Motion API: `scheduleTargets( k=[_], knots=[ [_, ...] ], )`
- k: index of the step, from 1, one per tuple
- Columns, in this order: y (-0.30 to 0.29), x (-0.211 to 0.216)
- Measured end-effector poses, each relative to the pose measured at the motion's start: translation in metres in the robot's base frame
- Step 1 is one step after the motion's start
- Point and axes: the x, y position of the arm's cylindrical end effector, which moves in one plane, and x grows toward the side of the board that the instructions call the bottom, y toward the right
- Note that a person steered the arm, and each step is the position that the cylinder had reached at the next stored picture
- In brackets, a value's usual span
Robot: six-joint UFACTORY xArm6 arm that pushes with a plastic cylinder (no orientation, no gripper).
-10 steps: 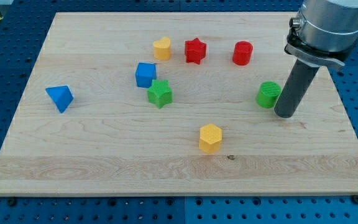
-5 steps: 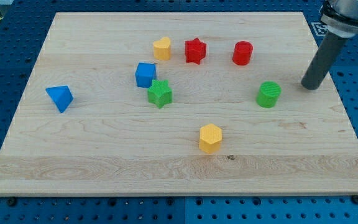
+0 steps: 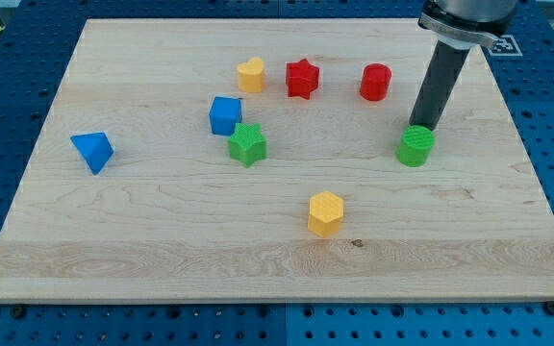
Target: Move green circle towards left side
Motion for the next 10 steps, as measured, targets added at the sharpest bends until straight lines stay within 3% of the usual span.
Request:
scheduleTargets(
  k=[3,7,10],
  knots=[
    [0.038,0.000],
    [-0.029,0.004],
    [-0.005,-0.008]
  ],
)
